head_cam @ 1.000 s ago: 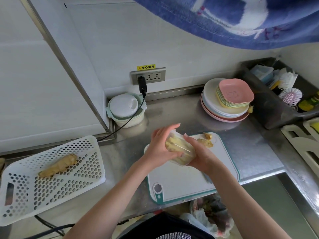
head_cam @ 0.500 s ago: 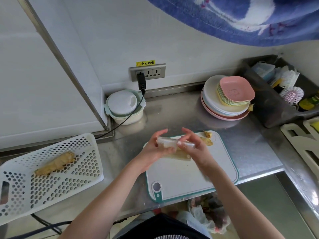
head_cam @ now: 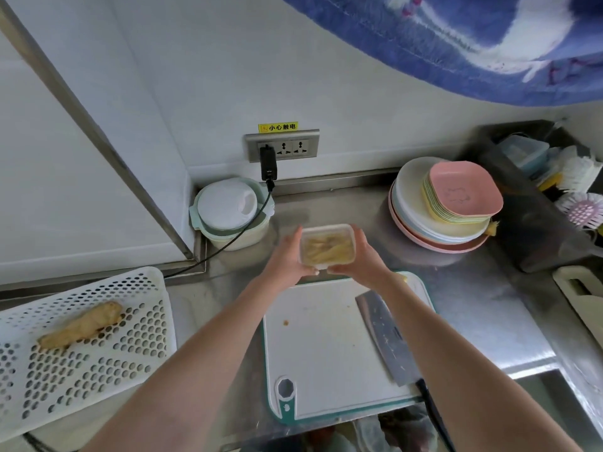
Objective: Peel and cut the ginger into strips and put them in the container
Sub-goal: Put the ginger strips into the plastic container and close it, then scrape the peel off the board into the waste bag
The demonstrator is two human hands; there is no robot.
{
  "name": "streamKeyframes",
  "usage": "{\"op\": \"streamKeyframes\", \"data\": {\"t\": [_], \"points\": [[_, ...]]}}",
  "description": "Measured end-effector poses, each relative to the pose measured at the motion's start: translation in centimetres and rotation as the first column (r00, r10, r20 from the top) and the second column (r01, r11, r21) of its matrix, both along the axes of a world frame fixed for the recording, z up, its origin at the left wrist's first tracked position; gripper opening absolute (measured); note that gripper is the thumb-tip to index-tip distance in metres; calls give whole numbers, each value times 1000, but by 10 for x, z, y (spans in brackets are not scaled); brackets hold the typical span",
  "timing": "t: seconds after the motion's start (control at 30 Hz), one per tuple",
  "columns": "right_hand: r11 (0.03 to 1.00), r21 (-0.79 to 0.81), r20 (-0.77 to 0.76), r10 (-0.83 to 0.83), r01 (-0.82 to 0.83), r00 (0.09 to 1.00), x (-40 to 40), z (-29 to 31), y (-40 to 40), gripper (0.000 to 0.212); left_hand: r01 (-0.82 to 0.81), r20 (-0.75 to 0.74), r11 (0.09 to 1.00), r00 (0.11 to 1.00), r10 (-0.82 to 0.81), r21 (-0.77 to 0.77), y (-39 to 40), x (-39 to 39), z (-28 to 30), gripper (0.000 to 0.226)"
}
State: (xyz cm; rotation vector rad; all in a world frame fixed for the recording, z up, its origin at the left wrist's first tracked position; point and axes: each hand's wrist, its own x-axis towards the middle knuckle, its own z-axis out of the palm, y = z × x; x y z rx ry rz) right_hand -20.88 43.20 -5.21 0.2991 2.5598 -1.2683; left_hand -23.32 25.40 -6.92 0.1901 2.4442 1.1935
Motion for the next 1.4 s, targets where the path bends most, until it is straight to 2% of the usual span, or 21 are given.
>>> {"op": "streamKeyframes", "data": {"t": [0.07, 0.13, 0.2, 0.27, 0.37, 0.4, 0.47, 0.63, 0.77, 0.83, 0.9, 0.97, 1.03, 1.13, 1.23, 1.3, 1.37, 1.4], "points": [[1000, 8, -19, -21, 22, 1000, -10, -9, -3, 104, -1, -34, 1000, 999, 0, -26, 7, -14, -11, 108], [997, 74, 34, 12, -15, 999, -18, -19, -7, 109, 84, -95, 980, 990, -103, -183, 12, -23, -15, 94], [969, 229, 154, 63, -97, 986, -24, -30, -8, 95, 170, -80, 923, 975, -209, -344, 19, -28, -17, 76], [924, 363, 199, 49, -120, 979, -27, -32, -9, 84, 174, -81, 870, 968, -236, -461, 24, -28, -15, 68], [750, 649, 56, 121, -128, 991, -16, -29, -19, 71, 111, -223, 745, 916, -333, -658, 26, -17, -18, 67], [722, 677, 28, 167, -142, 986, -11, -31, -21, 67, 115, -241, 705, 891, -384, -700, 27, -13, -21, 67], [726, 648, 93, 223, -229, 970, -6, -33, -25, 64, 148, -208, 659, 878, -430, -737, 29, -7, -27, 70], [715, 622, 204, 246, -320, 947, -21, -35, -18, 62, 214, -98, 666, 912, -398, -715, 36, -15, -24, 71], [764, 581, 132, 255, -283, 958, -18, -27, -14, 62, 269, -33, 683, 918, -394, -679, 39, -22, -7, 73], [852, 509, -39, 167, -124, 985, 9, -22, -12, 60, 170, -140, 751, 933, -330, -639, 33, -11, -1, 73], [936, 329, -189, -66, 126, 980, 57, -19, -5, 56, -12, -295, 850, 940, -170, -527, 19, 10, 0, 67], [905, 310, -233, -225, 292, 946, 114, -24, 9, 50, -153, -341, 887, 940, -5, -436, 3, 38, -6, 54], [864, 399, -132, -276, 306, 952, 159, -35, 25, 51, -160, -266, 879, 963, 39, -448, -7, 64, -13, 47], [874, 439, 52, -257, 209, 965, 192, -48, 45, 64, -50, -160, 864, 986, -36, -501, -8, 97, -22, 46], [866, 444, 16, -264, 230, 964, 206, -49, 53, 62, -51, -198, 874, 979, -52, -483, -9, 125, -25, 46], [830, 490, 4, -308, 267, 951, 214, -48, 55, 52, -140, -235, 882, 971, 35, -451, -13, 140, -26, 39], [815, 522, 45, -322, 252, 946, 219, -46, 60, 45, -315, -209, 846, 946, 246, -431, -19, 150, -24, 32], [823, 520, 73, -310, 229, 948, 219, -45, 63, 42, -392, -149, 816, 919, 365, -424, -23, 153, -23, 34]]}}
